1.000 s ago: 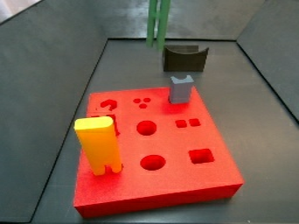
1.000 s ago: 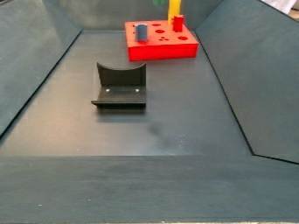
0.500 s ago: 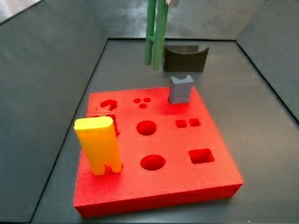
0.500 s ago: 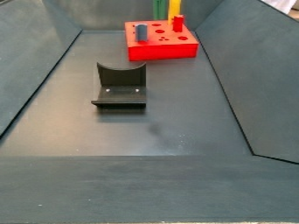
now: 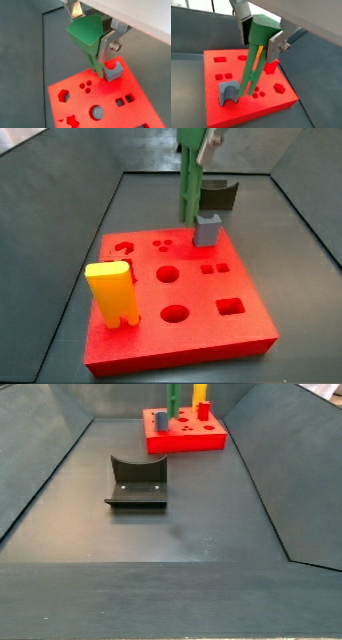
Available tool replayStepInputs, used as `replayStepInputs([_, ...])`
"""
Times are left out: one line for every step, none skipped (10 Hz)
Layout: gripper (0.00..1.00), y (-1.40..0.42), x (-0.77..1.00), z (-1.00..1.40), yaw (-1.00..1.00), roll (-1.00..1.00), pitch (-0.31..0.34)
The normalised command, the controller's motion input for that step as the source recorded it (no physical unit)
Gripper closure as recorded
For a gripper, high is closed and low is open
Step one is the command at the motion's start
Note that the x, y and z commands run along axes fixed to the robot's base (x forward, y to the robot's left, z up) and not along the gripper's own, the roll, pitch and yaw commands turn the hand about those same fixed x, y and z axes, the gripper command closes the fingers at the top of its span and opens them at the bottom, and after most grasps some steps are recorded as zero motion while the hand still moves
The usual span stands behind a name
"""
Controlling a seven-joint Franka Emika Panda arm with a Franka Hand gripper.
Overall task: Pick up the 3 prong object. Move up. Rotate the 3 prong object. Place the 3 prong object on the fixture. Regrasp the 3 prong object. Move to above the board. Insert the 3 prong object.
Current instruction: Insert the 3 prong object.
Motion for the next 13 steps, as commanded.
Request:
replayStepInputs([1.0,0.0,0.0,0.0,0.0,-0.01,0.0])
replayStepInputs([1.0,0.0,0.05,0.0,0.0,-0.01,0.0])
replayStepInputs([1.0,-0.11,-0.2,-0.25,-0.03,-0.01,0.0])
replayStepInputs([1.0,-0.09,-0.38,-0.4,0.0,-0.06,0.087])
replayStepInputs([1.0,-0.4,-0.29,-0.42,0.0,-0.05,0.0])
replayStepInputs([1.0,-0.22,-0.14,-0.46,0.03,-0.13,-0.004])
replayStepInputs([1.0,-0.19,-0.26,-0.3,0.0,-0.11,0.0])
replayStepInputs([1.0,-0.07,-0.14,-0.22,0.08,-0.07,0.0])
replayStepInputs([1.0,0.0,-0.29,-0.01,0.03,-0.04,0.0])
replayStepInputs([1.0,0.0,-0.39,0.0,0.01,-0.02,-0.006])
replayStepInputs([1.0,0.06,-0.52,0.0,0.02,-0.06,-0.117])
replayStepInputs([1.0,0.0,-0.49,-0.06,0.01,-0.03,-0.1])
replayStepInputs([1.0,0.02,-0.13,-0.19,0.02,-0.06,-0.076])
